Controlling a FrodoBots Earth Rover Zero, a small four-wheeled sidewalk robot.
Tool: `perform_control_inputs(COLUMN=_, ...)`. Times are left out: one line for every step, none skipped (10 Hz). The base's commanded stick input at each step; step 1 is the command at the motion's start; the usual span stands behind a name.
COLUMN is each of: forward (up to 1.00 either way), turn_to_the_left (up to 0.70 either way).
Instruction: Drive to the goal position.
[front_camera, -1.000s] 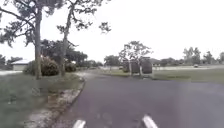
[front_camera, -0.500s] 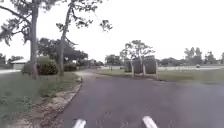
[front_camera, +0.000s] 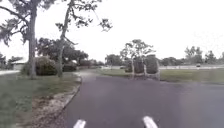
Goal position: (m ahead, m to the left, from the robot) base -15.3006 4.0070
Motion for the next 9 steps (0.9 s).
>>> perform_control_inputs(forward=0.70, turn_to_the_left=0.00)
perform_control_inputs(forward=0.70, turn_to_the_left=0.00)
perform_control_inputs(forward=0.70, turn_to_the_left=0.00)
perform_control_inputs(forward=0.70, turn_to_the_left=0.00)
perform_control_inputs(forward=0.70, turn_to_the_left=0.00)
perform_control_inputs(forward=0.70, turn_to_the_left=0.00)
perform_control_inputs(forward=0.70, turn_to_the_left=0.00)
perform_control_inputs(forward=0.70, turn_to_the_left=0.00)
perform_control_inputs(forward=0.70, turn_to_the_left=0.00)
